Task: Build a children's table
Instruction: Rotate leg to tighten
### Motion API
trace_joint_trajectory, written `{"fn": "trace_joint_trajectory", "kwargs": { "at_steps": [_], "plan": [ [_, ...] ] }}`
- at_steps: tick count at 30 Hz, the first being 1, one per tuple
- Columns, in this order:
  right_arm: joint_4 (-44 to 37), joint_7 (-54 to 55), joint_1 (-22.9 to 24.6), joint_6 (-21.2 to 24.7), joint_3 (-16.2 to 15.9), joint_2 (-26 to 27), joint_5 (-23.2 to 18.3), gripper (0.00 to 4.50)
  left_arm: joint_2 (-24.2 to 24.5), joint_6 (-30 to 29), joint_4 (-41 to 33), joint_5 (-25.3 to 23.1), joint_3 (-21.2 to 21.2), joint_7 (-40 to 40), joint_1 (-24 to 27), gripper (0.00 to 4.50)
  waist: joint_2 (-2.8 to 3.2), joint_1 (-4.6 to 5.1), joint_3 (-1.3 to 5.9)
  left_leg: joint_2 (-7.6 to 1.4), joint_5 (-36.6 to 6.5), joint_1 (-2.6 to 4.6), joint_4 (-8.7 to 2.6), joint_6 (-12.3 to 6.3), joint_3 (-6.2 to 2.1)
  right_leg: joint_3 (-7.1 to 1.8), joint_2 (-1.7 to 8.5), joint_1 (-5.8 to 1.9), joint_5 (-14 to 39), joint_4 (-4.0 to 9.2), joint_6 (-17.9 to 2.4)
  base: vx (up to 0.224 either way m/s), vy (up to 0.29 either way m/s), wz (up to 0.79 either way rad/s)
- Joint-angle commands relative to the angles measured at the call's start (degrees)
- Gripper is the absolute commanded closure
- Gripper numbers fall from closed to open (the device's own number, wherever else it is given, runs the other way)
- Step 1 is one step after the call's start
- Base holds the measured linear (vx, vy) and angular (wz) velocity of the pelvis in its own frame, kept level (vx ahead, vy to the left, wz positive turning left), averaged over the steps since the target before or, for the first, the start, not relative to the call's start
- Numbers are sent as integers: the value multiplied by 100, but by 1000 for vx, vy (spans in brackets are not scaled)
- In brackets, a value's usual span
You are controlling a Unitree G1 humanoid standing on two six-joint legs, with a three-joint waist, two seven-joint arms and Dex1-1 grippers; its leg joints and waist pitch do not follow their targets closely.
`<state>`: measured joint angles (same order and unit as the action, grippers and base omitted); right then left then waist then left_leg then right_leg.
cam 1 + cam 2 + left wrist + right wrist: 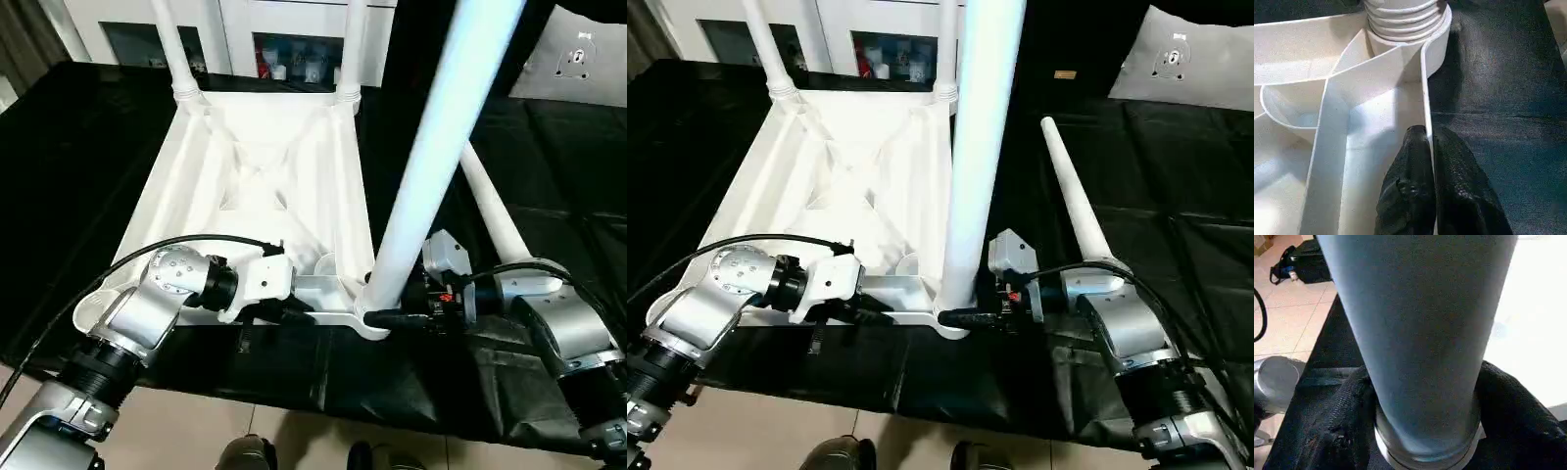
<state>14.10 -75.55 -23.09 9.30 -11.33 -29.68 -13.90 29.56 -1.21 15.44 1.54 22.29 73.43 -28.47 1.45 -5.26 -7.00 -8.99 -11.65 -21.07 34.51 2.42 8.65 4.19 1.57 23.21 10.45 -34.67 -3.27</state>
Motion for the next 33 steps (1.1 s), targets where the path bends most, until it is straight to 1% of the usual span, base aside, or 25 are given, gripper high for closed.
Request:
{"fn": "trace_joint_trajectory", "kwargs": {
  "at_steps": [1,4,5,7,9,10,12,13,14,15,16,17,18,19,20,22,23,25,26,27,28,29,30,32,33],
  "plan": [
    [-42,-106,60,5,-71,-79,-11,184,52,161,-56,-26,139,243,-46,450,-50,37,436,-429,-267,24,-356,-784,-97,-374,690,-356,1320,449,-1031,0,0,0],
    [-76,-93,90,86,-67,-35,-76,186,28,108,-68,10,100,199,-35,450,-52,40,436,-431,-266,23,-357,-783,-99,-373,690,-355,1301,446,-1036,0,0,0],
    [-127,-72,129,143,-61,-2,-117,186,6,41,-103,44,62,149,-13,450,-31,34,439,-431,-278,25,-356,-773,-99,-375,692,-358,1312,452,-1039,0,0,0],
    [-314,169,258,354,-15,170,-223,187,-125,-297,-292,152,-94,-149,63,450,-19,38,441,-444,-269,30,-361,-751,-101,-380,688,-360,1226,435,-1069,0,0,0],
    [-437,539,340,555,34,386,-259,187,-232,-568,-450,148,-188,-459,117,450,-19,45,436,-452,-282,18,-372,-723,-114,-379,702,-365,1213,439,-1103,0,0,0],
    [-458,641,353,602,41,440,-252,187,-253,-624,-481,133,-203,-533,127,450,-19,57,419,-449,-342,21,-380,-704,-115,-373,696,-349,1323,458,-1101,0,0,0],
    [-480,1255,372,664,4,712,4,188,-380,-959,-614,46,-276,-913,161,450,-28,95,383,-410,-585,38,-397,-521,-112,-365,706,-350,1975,535,-942,0,0,0],
    [-457,2140,357,893,59,1232,171,188,-683,-1492,-907,26,-409,-1472,227,450,-32,115,373,-403,-616,26,-409,-469,-115,-364,701,-352,2102,541,-903,0,0,0],
    [-418,2531,332,995,122,1483,202,188,-813,-1678,-1029,-16,-439,-1697,249,450,-34,195,336,-399,-740,10,-443,-334,-130,-338,695,-336,2387,567,-845,0,0,0],
    [-384,2944,307,1097,187,1754,232,188,-977,-1870,-1139,-95,-463,-1969,264,450,-52,261,358,-355,-822,21,-419,-246,-141,-335,720,-359,2720,610,-698,0,0,0],
    [-374,3050,299,1121,205,1824,240,188,-1020,-1915,-1163,-121,-465,-2040,266,450,-49,300,354,-359,-788,1,-429,-216,-149,-341,724,-370,2732,600,-675,0,0,0],
    [-350,3424,278,1215,258,2073,277,188,-1213,-2078,-1231,-205,-480,-2323,262,450,-45,348,356,-354,-746,-16,-431,-241,-153,-343,704,-373,2700,613,-605,0,0,0],
    [-344,3529,272,1242,272,2143,289,188,-1273,-2124,-1248,-228,-485,-2406,259,450,-38,384,368,-362,-706,5,-417,-300,-138,-356,692,-343,2531,618,-645,0,0,0],
    [-344,3845,257,1332,301,2340,357,188,-1471,-2272,-1294,-282,-494,-2662,243,450,-32,384,373,-358,-699,15,-409,-327,-132,-356,684,-333,2458,616,-675,0,0,0],
    [-232,4526,169,1451,407,2764,469,188,-1951,-2547,-1287,-427,-483,-3235,149,450,-16,413,379,-374,-590,20,-407,-346,-121,-369,675,-313,2179,598,-801,0,0,0],
    [-119,4835,97,1488,486,2931,498,188,-2166,-2561,-1220,-513,-475,-3498,67,450,-25,411,392,-358,-546,21,-393,-360,-116,-365,678,-325,2087,593,-836,0,0,0],
    [-101,4959,78,1517,530,3032,483,188,-2289,-2605,-1218,-559,-461,-3643,26,450,-18,392,403,-353,-456,10,-388,-407,-114,-374,676,-343,1908,580,-859,0,0,0],
    [-134,4938,94,1501,528,3086,448,188,-2379,-2627,-1228,-579,-413,-3688,3,450,-6,364,441,-370,-312,3,-382,-496,-108,-382,672,-362,1505,536,-905,0,0,0],
    [-243,5016,162,1476,557,3171,489,132,-2448,-2744,-1307,-629,-299,-3664,2,450,-9,334,457,-377,-181,-9,-381,-562,-108,-383,679,-380,1186,502,-956,0,0,0],
    [-243,5016,162,1476,557,3171,489,118,-2448,-2744,-1307,-629,-299,-3664,2,450,-4,320,466,-388,-80,-11,-377,-623,-110,-388,684,-381,930,476,-1020,0,0,0],
    [-329,5035,233,1493,623,3180,423,118,-2396,-2830,-1365,-651,-237,-3574,31,450,16,313,478,-390,-41,-11,-373,-651,-113,-384,687,-388,822,461,-1052,0,0,0],
    [-384,5086,266,1501,667,3173,451,112,-2359,-2918,-1413,-678,-250,-3577,60,450,21,309,492,-412,25,-8,-375,-694,-121,-381,692,-396,620,436,-1105,0,0,0],
    [-418,5052,287,1451,674,3115,488,82,-2286,-2946,-1425,-707,-264,-3546,73,450,22,308,498,-417,100,-9,-370,-733,-126,-379,692,-399,436,411,-1165,0,0,0],
    [-446,5017,308,1380,683,3032,520,68,-2181,-2938,-1423,-740,-273,-3490,85,450,32,308,503,-416,46,-10,-366,-759,-124,-376,701,-411,380,411,-1241,0,0,0],
    [-455,5004,316,1354,686,2997,523,61,-2137,-2927,-1418,-751,-275,-3465,90,450,32,309,499,-413,12,-10,-367,-756,-120,-377,703,-412,413,420,-1247,0,0,0]
  ]
}}
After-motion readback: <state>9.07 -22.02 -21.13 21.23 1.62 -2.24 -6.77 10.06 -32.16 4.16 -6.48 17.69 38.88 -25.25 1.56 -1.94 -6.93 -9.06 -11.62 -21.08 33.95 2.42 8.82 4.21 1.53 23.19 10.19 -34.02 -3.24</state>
